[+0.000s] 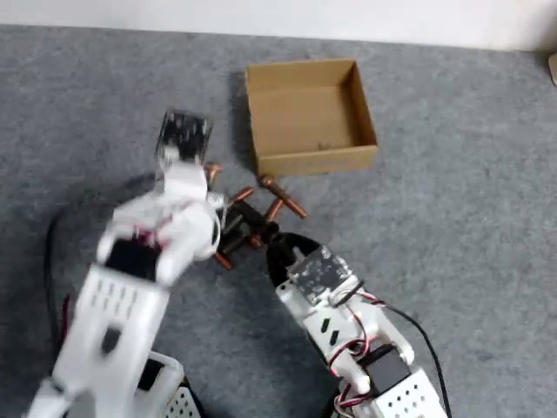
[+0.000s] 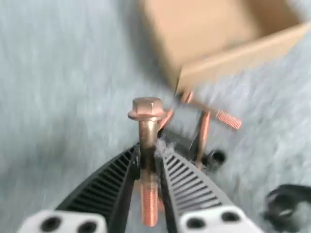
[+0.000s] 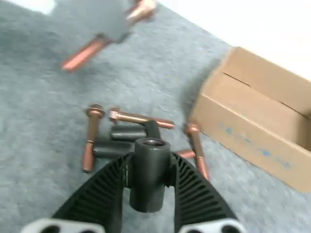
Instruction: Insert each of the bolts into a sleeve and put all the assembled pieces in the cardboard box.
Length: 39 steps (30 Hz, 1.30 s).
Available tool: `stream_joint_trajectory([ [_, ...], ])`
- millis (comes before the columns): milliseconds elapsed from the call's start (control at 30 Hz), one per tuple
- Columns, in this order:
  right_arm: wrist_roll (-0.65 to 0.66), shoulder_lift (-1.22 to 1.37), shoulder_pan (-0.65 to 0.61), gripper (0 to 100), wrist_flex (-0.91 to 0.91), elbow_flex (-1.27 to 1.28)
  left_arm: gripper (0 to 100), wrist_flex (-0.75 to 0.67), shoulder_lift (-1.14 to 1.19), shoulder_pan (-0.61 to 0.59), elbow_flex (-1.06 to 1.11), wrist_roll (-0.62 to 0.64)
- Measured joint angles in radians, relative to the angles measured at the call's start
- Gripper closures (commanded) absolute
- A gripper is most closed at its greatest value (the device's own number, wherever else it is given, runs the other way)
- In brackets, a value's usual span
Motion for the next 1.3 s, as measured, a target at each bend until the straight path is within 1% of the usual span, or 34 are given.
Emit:
stream_joint_trajectory([
  [167, 0.0, -0.025, -0.041, 99.4, -0.028, 0.002, 100, -0.302, -0.284, 0.026, 0.244, -0.029],
  [300, 0.0, -0.025, -0.044, 99.4, -0.028, 0.002, 100, -0.473, -0.439, 0.074, 0.359, -0.017],
  [367, 0.0, -0.025, -0.044, 99.4, -0.028, 0.002, 99, -0.54, -0.496, 0.11, 0.399, 0.041],
  [467, 0.0, -0.025, -0.044, 99.4, -0.028, 0.002, 99, -0.615, -0.563, 0.137, 0.465, 0.18],
  [567, 0.0, -0.025, -0.044, 99.4, -0.028, 0.002, 99, -0.666, -0.608, 0.141, 0.543, 0.331],
  [633, 0.0, -0.025, -0.044, 99.4, -0.028, 0.002, 99, -0.7, -0.632, 0.14, 0.586, 0.387],
  [733, 0.0, -0.025, -0.044, 99.4, -0.028, 0.002, 99, -0.726, -0.672, 0.138, 0.644, 0.394],
  [967, 0.0, -0.025, -0.044, 99.4, -0.028, 0.002, 99, -0.733, -0.784, 0.14, 0.75, 0.407],
  [1067, 0.0, -0.025, -0.044, 99.4, -0.028, 0.002, 99, -0.733, -0.827, 0.147, 0.753, 0.405],
  [1133, 0.0, -0.025, -0.044, 99.4, -0.028, 0.002, 99, -0.724, -0.832, 0.149, 0.753, 0.43],
  [1200, 0.0, -0.025, -0.044, 99.4, -0.028, 0.002, 99, -0.712, -0.835, 0.172, 0.753, 0.462],
  [1300, -0.011, -0.025, -0.026, 99.4, -0.028, 0.002, 99, -0.687, -0.835, 0.212, 0.753, 0.476],
])
